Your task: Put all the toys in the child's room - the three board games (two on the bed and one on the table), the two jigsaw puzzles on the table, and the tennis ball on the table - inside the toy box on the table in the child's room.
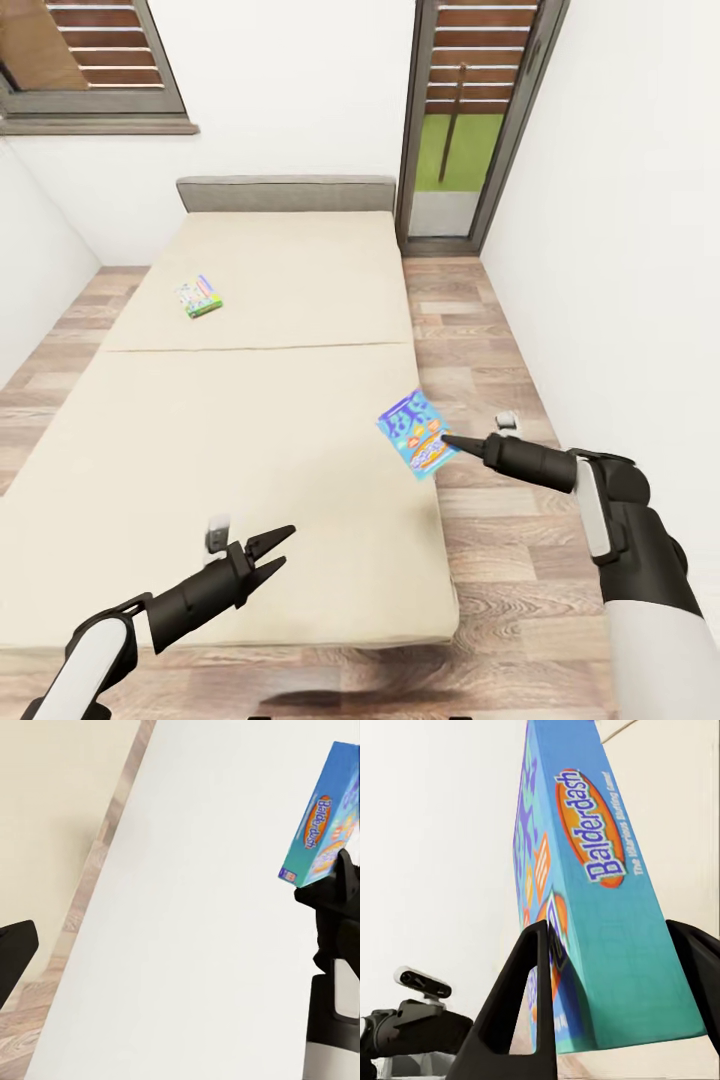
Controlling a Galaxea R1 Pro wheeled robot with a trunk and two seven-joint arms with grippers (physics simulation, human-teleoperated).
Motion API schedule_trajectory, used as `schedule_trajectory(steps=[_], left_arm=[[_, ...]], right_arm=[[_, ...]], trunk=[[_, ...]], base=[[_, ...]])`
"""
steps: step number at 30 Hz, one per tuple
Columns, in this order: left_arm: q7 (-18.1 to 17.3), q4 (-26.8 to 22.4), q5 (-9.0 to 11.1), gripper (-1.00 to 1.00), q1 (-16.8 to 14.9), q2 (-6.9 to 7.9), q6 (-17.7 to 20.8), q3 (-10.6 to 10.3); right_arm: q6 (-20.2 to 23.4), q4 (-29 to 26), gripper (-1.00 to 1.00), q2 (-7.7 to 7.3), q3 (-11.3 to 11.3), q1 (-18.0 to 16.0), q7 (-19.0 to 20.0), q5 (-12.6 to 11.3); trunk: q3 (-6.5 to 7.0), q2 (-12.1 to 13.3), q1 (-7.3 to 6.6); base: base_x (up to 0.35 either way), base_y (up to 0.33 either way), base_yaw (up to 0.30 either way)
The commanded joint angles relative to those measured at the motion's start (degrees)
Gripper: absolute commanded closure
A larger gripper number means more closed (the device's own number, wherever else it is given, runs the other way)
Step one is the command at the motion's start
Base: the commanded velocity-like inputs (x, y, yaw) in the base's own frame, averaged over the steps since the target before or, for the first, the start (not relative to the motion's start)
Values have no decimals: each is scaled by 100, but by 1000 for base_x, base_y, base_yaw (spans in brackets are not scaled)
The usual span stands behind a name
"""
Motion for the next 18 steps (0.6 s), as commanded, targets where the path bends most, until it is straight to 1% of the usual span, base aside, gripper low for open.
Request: schedule_trajectory(steps=[1,2,5,6,9,18], left_arm=[[-30,1,-25,-100,-1,3,11,3],[-30,1,-25,-100,-1,3,11,3],[-31,1,-27,-100,0,5,2,7],[-31,1,-27,-100,0,5,2,7],[-27,5,-31,-100,1,6,-5,10],[2,26,-38,-100,1,0,-18,12]], right_arm=[[36,0,100,43,38,-3,-142,-29],[36,0,100,43,38,-3,-142,-29],[36,0,100,133,142,-2,-462,-51],[36,0,100,133,142,-2,-462,-51],[36,-3,100,178,201,1,-619,-68],[36,-16,100,209,243,6,-749,-93]], trunk=[[25,39,-22],[52,79,-44],[134,200,-110],[161,240,-132],[242,360,-198],[487,721,-396]], base=[[0,0,-1],[0,0,-1],[0,0,0],[0,0,0],[0,0,0],[0,0,0]])
